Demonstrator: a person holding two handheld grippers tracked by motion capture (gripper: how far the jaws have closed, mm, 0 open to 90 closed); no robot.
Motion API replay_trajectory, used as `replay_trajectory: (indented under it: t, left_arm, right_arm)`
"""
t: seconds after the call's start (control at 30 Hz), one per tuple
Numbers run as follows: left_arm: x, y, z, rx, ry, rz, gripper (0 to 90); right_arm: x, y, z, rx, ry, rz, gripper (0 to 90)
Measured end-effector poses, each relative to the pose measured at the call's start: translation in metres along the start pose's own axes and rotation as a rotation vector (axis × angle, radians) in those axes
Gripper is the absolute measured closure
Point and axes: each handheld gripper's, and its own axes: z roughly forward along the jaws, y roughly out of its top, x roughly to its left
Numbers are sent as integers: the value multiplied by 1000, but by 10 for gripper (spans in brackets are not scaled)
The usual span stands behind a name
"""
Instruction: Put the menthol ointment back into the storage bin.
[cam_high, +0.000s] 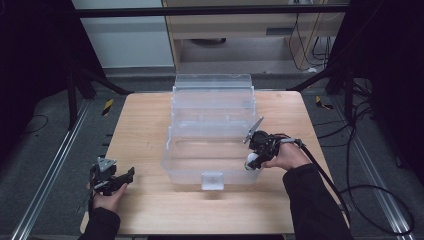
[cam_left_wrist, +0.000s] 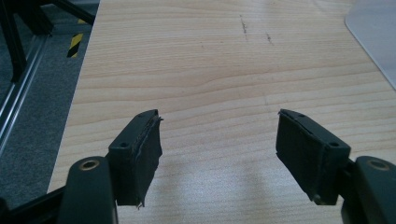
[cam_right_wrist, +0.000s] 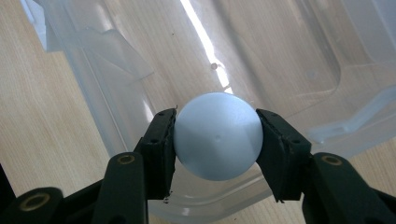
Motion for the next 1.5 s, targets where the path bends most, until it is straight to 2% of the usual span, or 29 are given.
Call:
replay_trajectory:
  t: [0.27, 0.57, 1.17, 1.27, 1.37, 1.43, 1.5]
  left_arm:
    - [0, 0, 0, 0, -1, -1, 304]
    - [1, 0, 0, 1, -3, -1, 304]
    - [1, 0, 0, 4, -6, 1, 304]
    - [0, 0, 0, 2, -6, 2, 304]
    - [1, 0, 0, 2, -7, 1, 304]
    - [1, 0, 0, 2, -8, 0, 305]
    - [1, 0, -1, 4, -8, 1, 306]
  right_arm:
    - [0, -1, 4, 2, 13, -14, 502]
    - [1, 0, 11, 30, 16, -19, 502]
    - [3, -1, 10, 26, 7, -10, 515]
    - [3, -2, 8, 0, -5, -14, 502]
    - [3, -4, 0, -35, -24, 10, 483]
    - [4, -7, -7, -83, -47, 31, 433]
    - [4, -12, -16, -156, -80, 65, 384]
